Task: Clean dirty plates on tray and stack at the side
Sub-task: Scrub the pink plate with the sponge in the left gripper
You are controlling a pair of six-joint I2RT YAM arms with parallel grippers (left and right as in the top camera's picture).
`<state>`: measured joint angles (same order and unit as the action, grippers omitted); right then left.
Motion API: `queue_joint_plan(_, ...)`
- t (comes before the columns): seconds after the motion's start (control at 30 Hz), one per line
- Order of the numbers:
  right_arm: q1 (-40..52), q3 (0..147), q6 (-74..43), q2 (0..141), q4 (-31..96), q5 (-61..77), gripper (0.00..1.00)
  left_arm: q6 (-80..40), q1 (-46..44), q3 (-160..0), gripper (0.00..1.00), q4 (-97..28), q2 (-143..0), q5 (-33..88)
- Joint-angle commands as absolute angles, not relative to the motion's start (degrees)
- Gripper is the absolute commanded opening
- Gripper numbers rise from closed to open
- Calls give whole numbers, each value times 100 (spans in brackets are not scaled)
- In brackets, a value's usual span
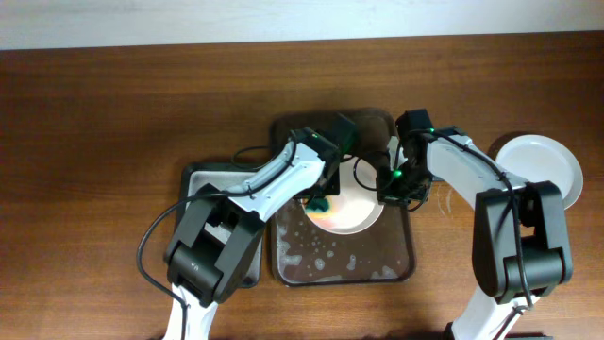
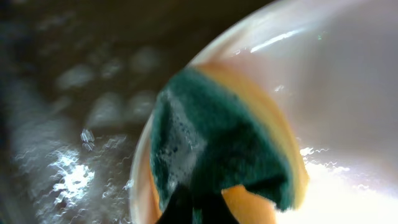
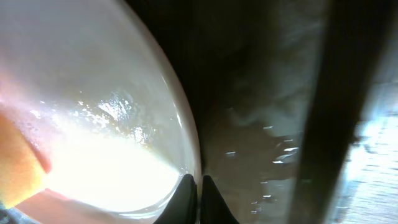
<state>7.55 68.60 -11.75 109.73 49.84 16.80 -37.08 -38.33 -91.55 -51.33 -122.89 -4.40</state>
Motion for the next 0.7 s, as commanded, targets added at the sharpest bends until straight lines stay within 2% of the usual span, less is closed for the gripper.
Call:
queue_joint_plan(0.0, 676, 6836, -1120, 11013, 5013, 1288, 4, -3664, -3778, -9080, 0, -4226, -12759, 1393)
queue_joint_plan(0.3, 679, 6836, -926, 11013, 5011, 1535, 4, -3669, -4276, -9080, 0, -3087, -13124, 3030)
queue_joint_plan(0.5, 676, 6836, -928, 11013, 5013, 1542, 4, -3730, -4276, -9080, 0, -3087, -13133, 3065)
queue_joint_plan(0.57, 676, 6836, -928, 11013, 5030, 1544, 4, -3535, -4219, -9080, 0, -3706, -13133, 2714)
queue_joint_plan(0.67, 676, 6836, -926, 11013, 5033, 1542, 4, -3489, -4010, -9083, 0, -4772, -13128, 1326)
